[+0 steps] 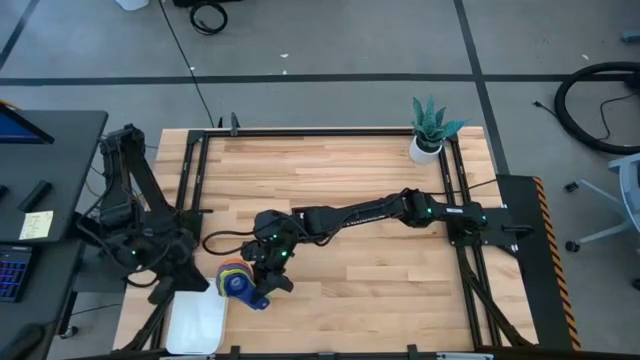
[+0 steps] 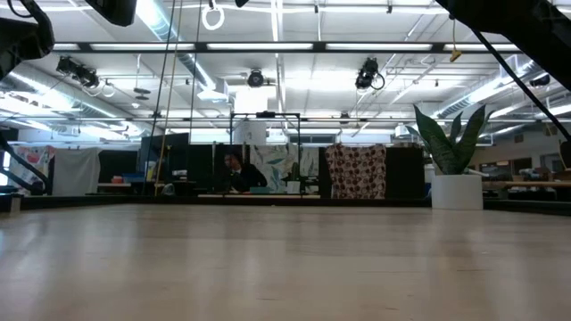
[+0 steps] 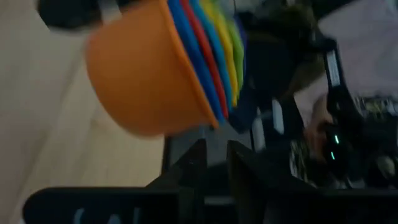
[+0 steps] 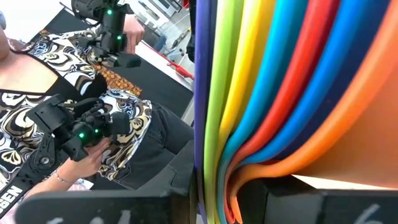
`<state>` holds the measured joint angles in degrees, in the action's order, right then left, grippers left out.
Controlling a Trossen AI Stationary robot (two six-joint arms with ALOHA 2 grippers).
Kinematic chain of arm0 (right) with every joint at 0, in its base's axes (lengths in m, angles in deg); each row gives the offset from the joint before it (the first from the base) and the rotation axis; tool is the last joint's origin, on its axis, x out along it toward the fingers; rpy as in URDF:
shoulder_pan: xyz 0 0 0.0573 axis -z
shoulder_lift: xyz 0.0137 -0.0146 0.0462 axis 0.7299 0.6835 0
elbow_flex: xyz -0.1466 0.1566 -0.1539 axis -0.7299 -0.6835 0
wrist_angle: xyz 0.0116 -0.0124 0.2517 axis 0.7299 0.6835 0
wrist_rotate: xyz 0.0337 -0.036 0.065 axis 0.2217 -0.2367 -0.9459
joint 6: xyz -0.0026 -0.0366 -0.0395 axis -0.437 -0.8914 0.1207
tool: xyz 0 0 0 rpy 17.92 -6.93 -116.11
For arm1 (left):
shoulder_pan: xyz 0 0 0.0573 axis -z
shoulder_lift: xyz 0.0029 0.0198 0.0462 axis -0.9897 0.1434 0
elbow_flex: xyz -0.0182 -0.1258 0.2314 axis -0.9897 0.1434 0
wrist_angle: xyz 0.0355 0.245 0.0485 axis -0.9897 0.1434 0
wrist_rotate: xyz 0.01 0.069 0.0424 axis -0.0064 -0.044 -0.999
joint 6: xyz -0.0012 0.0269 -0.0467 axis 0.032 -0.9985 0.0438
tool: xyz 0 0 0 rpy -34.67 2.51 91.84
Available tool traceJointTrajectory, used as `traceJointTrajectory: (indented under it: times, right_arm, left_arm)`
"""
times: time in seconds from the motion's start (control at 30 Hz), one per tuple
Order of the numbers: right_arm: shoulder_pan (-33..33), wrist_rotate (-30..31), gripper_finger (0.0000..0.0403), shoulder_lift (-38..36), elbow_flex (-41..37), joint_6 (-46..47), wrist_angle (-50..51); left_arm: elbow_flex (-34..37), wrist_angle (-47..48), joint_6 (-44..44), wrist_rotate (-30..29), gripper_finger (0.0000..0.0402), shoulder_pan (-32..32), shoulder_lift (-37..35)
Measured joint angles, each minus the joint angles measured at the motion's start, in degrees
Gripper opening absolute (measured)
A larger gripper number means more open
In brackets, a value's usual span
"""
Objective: Nest measuring cups in basket
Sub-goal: Put the nested measuring cups into the white bin
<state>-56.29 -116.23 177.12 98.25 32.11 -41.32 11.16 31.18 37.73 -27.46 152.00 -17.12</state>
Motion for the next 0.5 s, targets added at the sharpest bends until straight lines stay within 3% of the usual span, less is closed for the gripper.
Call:
traceJointTrajectory:
  times: [0.17, 0.33, 0.5]
  right_arm:
    - [0.06, -0.02, 0.0077, 0.0, 0.0, -0.01, 0.01]
    - [0.09, -0.02, 0.0077, 0.0, 0.0, -0.06, 0.0]
    - [0.09, -0.02, 0.0077, 0.0, 0.0, -0.67, 0.0]
  left_arm:
    - [0.0, -0.18, 0.08, 7.55, 0.006, -0.49, 0.02]
    - [0.0, -0.8, 0.03, 9.33, 0.0009, -0.49, 0.02]
    - [0.0, -0.37, -0.01, 8.89, 0.0021, -0.56, 0.04]
